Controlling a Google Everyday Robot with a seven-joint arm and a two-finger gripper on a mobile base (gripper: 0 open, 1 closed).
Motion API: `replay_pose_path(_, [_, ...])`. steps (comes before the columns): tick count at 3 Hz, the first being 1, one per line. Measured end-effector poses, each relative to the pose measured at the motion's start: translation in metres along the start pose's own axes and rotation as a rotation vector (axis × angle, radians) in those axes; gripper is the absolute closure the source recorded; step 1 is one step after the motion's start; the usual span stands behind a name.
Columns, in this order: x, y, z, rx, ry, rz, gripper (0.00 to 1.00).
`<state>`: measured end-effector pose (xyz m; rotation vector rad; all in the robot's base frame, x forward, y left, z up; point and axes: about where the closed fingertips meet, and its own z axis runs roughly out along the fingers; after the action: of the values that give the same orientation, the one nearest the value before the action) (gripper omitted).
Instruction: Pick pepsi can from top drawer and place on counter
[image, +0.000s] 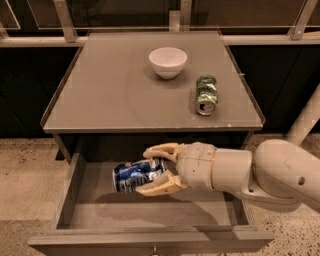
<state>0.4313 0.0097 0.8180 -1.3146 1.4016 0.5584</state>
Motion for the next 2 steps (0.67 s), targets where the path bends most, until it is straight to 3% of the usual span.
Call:
replay_pose_path(1, [-0.0243,-0.0317,-0.016,0.15,-0.053,-0.093,1.0])
replay_pose_path(2, [-0.0243,-0.0317,-0.016,0.15,-0.053,-0.093,1.0])
